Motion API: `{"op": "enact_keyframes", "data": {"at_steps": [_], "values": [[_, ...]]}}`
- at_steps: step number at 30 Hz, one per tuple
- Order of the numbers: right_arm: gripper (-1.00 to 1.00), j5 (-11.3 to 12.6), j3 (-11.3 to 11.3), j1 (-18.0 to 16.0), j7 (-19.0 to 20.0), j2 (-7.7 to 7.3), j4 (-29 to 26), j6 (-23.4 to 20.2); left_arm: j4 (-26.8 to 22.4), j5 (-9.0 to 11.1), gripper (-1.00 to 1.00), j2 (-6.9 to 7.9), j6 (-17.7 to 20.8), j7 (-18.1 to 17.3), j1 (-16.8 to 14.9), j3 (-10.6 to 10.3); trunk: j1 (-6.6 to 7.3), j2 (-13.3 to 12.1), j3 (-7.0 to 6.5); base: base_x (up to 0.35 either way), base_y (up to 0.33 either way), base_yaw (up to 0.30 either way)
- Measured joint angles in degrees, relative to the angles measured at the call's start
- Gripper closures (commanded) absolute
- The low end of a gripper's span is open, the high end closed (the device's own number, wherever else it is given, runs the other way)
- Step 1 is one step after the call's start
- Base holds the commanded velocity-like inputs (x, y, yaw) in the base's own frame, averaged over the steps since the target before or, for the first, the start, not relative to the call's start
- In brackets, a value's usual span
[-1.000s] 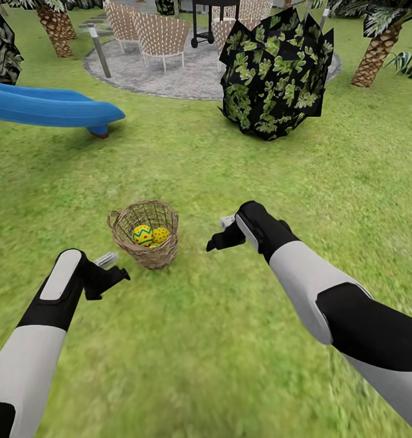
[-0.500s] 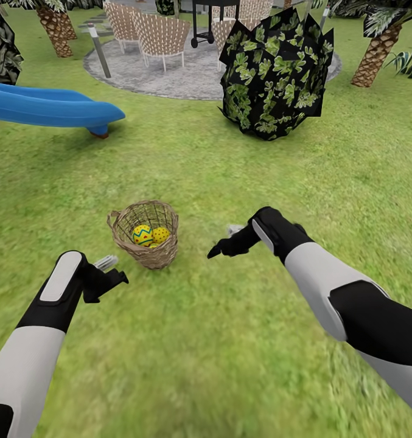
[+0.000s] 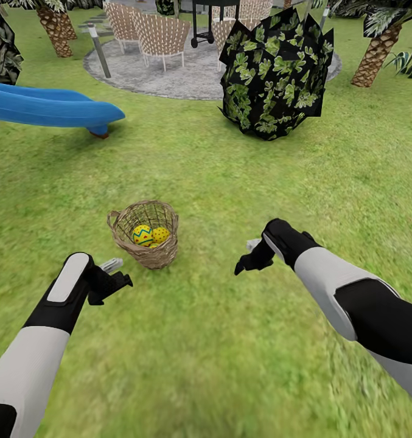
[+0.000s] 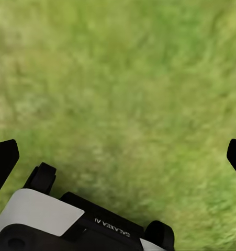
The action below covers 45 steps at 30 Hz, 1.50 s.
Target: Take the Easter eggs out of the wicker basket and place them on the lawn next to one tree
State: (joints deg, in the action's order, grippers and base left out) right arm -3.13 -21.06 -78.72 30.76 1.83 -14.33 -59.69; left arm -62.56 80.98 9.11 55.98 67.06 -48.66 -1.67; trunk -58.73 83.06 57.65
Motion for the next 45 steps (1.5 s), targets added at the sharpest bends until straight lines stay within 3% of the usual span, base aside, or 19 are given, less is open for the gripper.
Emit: {"op": "enact_keyframes", "data": {"at_steps": [13,23,26,30,34,45], "values": [[-1.0,0.64,0.36,0.0,0.37,-0.37,0.02,0.11,1.56,0.07,-1.0,-0.07,0.08,-0.22,0.0,-0.2,0.0,0.0,0.0,0.0,0.0,0.006],[-1.0,0.54,0.1,-0.01,-0.01,-0.31,0.33,-0.01,1.3,0.82,-1.0,-0.21,0.01,-0.25,0.05,-0.65,0.0,0.0,0.0,0.0,0.0,0.236],[-1.0,0.38,-0.04,-0.01,-0.14,-0.06,0.44,-0.06,1.22,0.68,-1.0,-1.1,-0.01,-0.13,0.28,-0.84,0.0,0.0,0.0,0.0,0.0,0.278],[-1.0,0.44,-0.14,0.0,-0.23,1.64,1.12,-0.12,1.16,0.17,-1.0,-2.99,0.0,-0.18,2.19,-1.11,0.0,0.0,0.0,0.0,0.0,0.28],[-1.0,0.52,-0.3,0.0,-0.28,3.63,3.96,-0.1,1.13,-0.01,-1.0,-3.65,-0.02,-0.27,3.52,-1.99,0.0,0.0,0.0,0.0,0.0,0.28],[-1.0,0.55,-0.26,0.0,-0.31,4.41,5.07,-0.04,1.92,-0.11,-1.0,-4.88,-0.4,-0.24,3.95,-4.54,0.02,0.0,0.0,0.043,0.006,0.28]]}}
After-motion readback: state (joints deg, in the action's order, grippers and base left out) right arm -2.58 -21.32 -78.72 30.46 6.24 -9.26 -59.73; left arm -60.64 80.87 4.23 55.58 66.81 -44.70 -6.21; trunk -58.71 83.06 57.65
